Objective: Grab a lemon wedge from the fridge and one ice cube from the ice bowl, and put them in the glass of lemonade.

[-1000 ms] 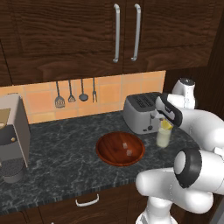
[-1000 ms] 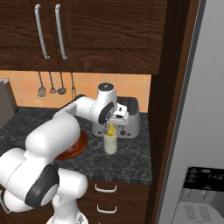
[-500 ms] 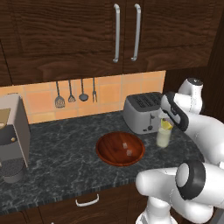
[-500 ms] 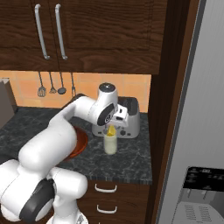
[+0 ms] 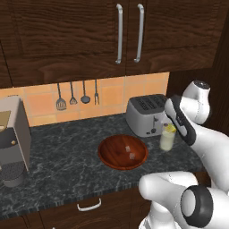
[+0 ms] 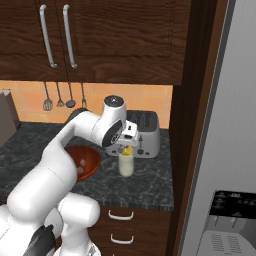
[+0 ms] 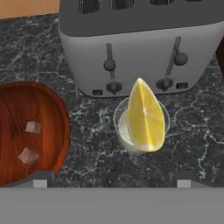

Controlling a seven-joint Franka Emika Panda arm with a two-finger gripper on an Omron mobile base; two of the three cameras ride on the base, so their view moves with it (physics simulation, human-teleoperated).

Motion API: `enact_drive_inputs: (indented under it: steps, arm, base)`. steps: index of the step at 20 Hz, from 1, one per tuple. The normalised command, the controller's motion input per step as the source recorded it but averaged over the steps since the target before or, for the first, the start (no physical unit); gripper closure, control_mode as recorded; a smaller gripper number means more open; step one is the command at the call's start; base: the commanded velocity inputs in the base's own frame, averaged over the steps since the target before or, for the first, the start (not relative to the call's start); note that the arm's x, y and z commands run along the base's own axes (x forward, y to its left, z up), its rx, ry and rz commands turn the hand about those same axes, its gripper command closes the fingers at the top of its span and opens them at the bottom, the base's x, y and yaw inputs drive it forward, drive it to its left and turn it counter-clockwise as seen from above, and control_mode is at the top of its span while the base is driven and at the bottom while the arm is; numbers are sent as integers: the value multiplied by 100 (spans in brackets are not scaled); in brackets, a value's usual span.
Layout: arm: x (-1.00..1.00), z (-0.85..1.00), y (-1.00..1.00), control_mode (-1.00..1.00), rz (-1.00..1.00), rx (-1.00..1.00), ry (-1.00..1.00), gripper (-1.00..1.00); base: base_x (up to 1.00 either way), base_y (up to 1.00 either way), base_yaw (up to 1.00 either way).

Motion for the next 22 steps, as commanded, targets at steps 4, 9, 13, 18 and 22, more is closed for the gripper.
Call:
enact_drive_inputs:
  steps: [4,9,13,18,22]
  arm:
    - [-13,0,99,-100,0,-4,-1,-100]
    - [-2,-4,100,-100,3,-13,7,-100]
    - [1,-37,82,-100,9,-21,29,-100]
    - [5,-51,27,-100,9,-9,22,-100]
    - [42,-25,40,-100,5,-8,36,-100]
  base:
    - [0,0,0]
    - [0,0,0]
    - [0,0,0]
    - [0,0,0]
    - [0,0,0]
